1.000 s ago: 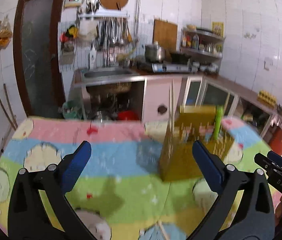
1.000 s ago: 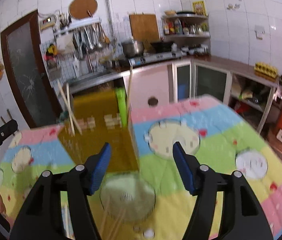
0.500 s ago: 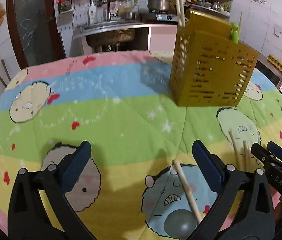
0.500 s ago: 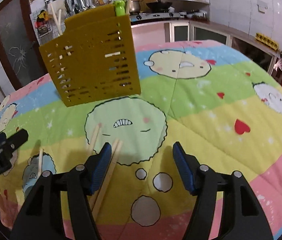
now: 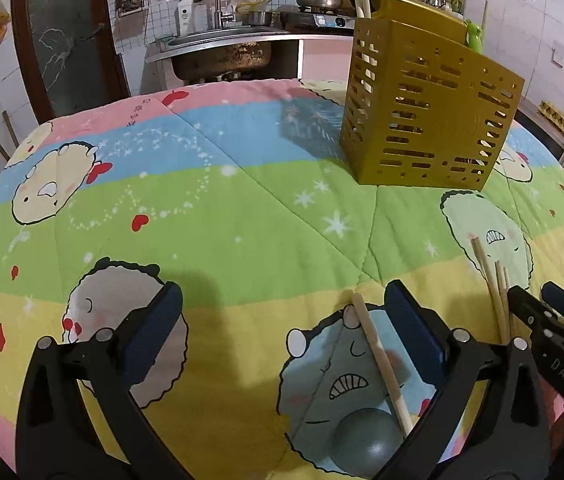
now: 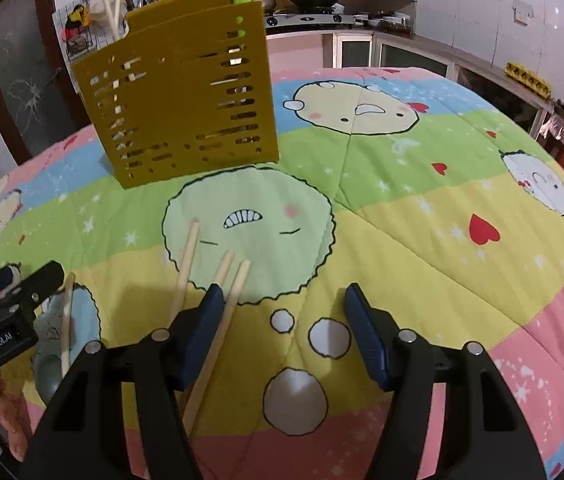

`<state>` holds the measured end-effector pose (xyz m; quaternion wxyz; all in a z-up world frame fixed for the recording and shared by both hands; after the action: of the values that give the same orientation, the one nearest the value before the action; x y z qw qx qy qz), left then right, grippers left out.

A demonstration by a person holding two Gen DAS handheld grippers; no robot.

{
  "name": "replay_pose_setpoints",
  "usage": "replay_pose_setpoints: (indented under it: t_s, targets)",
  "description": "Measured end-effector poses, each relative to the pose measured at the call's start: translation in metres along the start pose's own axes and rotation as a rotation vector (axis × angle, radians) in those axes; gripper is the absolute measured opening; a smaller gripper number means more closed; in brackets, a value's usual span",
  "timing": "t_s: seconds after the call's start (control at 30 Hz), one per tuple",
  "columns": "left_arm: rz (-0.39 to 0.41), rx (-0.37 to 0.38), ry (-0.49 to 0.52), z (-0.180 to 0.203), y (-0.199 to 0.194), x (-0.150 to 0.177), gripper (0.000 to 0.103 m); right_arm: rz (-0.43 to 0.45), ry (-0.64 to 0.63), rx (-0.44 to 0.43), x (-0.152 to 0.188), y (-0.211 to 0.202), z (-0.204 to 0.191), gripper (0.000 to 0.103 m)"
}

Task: Organize utensils
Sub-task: 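Close the right tool on a chopstick while the left tool reaches another chopstick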

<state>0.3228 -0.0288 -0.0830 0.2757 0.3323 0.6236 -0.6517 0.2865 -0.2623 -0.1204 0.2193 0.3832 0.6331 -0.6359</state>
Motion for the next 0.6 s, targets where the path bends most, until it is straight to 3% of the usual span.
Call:
replay_pose_setpoints:
  t_s: [0.13, 0.27, 0.47, 0.6]
  targets:
    - [-0.002, -0.002, 0.007, 0.001, 0.000, 0.001, 0.098, -0.016, -0.038, 0.027, 0.002, 0.002, -0.008, 0.060]
    - [-0.019, 0.008, -0.002, 0.002, 0.001, 0.003, 0.096, -0.030, -0.052, 0.026, 0.000, 0.006, -0.013, 0.045]
    - [-0.077, 0.051, 0.016, 0.016, 0.005, 0.011, 0.072, -0.030, -0.059, -0.035, -0.004, 0.011, -0.018, 0.016]
    - [-0.092, 0.046, 0.028, 0.025, 0.007, 0.013, 0.056, -0.033, -0.052, -0.069, -0.010, 0.014, -0.014, 0.008]
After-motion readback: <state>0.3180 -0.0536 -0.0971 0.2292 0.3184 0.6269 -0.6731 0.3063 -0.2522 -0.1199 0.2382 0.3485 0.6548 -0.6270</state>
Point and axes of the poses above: each gripper's, at about its wrist camera, not at the fingertips, and y roughly the way its jaws point, z to its right, x to its underside, the point moved 6 cm from there along y, roughly the way its jaws point, and after that the axes turned 10 degrees about z, right-handed, at the moved point
